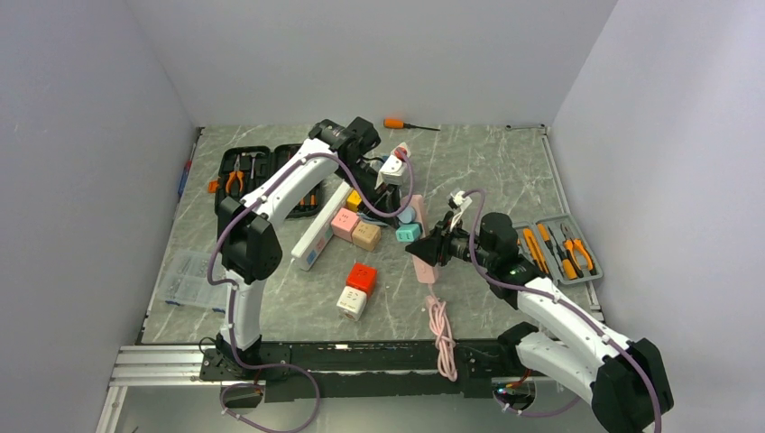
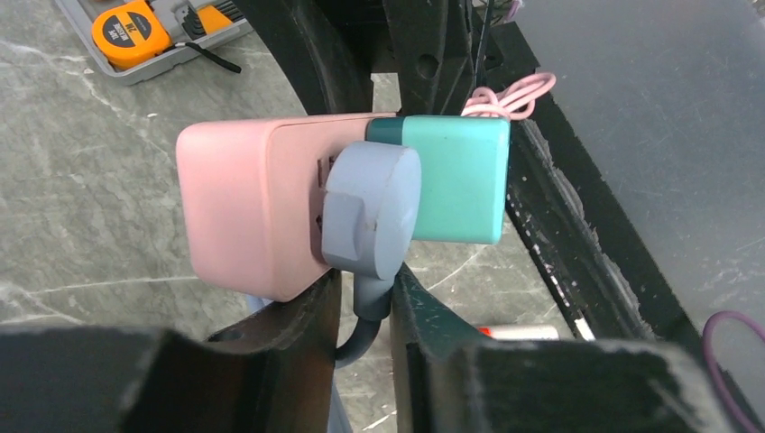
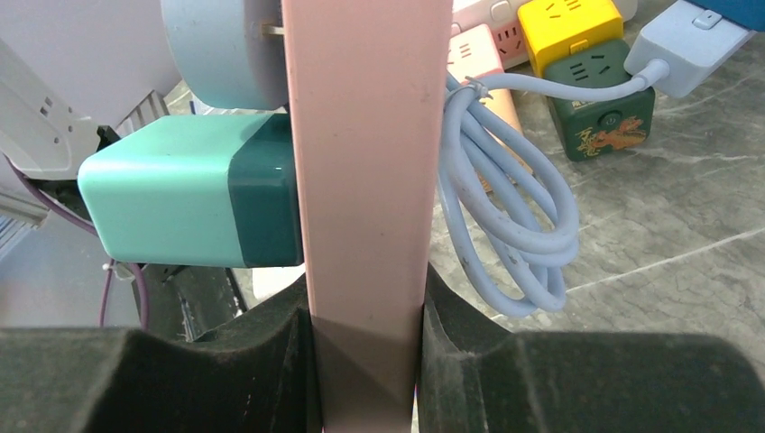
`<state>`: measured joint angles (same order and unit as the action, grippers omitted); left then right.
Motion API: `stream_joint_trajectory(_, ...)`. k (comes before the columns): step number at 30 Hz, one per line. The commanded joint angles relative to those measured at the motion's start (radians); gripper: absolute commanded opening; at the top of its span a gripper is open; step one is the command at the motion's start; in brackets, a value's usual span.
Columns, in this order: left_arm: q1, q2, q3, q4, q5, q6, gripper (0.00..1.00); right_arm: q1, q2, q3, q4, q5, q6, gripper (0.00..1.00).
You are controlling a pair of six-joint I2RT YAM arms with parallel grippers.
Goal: Pull the plug off the socket
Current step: Remove the plug from the socket.
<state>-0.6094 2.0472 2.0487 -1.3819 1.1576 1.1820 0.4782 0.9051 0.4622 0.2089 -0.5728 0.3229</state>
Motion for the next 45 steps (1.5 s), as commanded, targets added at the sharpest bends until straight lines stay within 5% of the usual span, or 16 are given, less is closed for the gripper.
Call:
stream_joint_trajectory(1, -0.035, 0.007, -0.001, 0.013, 0.062, -0.004, 0.21, 0.03, 0.012, 0.092, 0.146, 0.0, -0.025, 0.0)
stream_joint_trajectory(3, -0.035, 0.003, 0.001, 0.021, 0.065, -0.013, 0.02, 0.032, 0.023, 0.088, 0.152, 0.012, -0.025, 0.0)
stream_joint_trajectory(4, -0.034, -0.001, 0.0, 0.015, 0.068, -0.006, 0.0, 0.031, 0.028, 0.086, 0.149, 0.025, -0.024, 0.0)
stream_joint_trajectory(19, 0.016, -0.104, -0.06, -0.191, 0.072, 0.218, 0.0, -0.066, 0.121, 0.031, 0.1, 0.293, 0.037, 0.0)
stream_joint_trajectory(25, 0.017, -0.085, -0.052, -0.178, 0.067, 0.214, 0.0, -0.1, 0.107, 0.01, 0.143, 0.239, 0.058, 0.0)
stream_joint_trajectory(28, 0.017, -0.063, -0.055, -0.002, 0.033, 0.039, 0.0, -0.1, 0.065, 0.026, 0.091, 0.264, 0.046, 0.0)
stream_joint_trajectory(35, 0.004, -0.118, -0.262, 0.759, -0.269, -0.477, 0.0, -0.1, -0.194, 0.023, -0.122, 0.416, 0.076, 0.0)
stream_joint_trajectory(40, 0.002, -0.042, -0.189, 1.02, -0.489, -0.667, 0.0, -0.1, -0.309, 0.032, -0.256, 0.471, 0.083, 0.0)
stream_joint_trajectory(45, -0.014, 0.043, -0.104, 1.094, -0.615, -0.766, 0.0, -0.101, -0.331, 0.039, -0.298, 0.468, 0.082, 0.0)
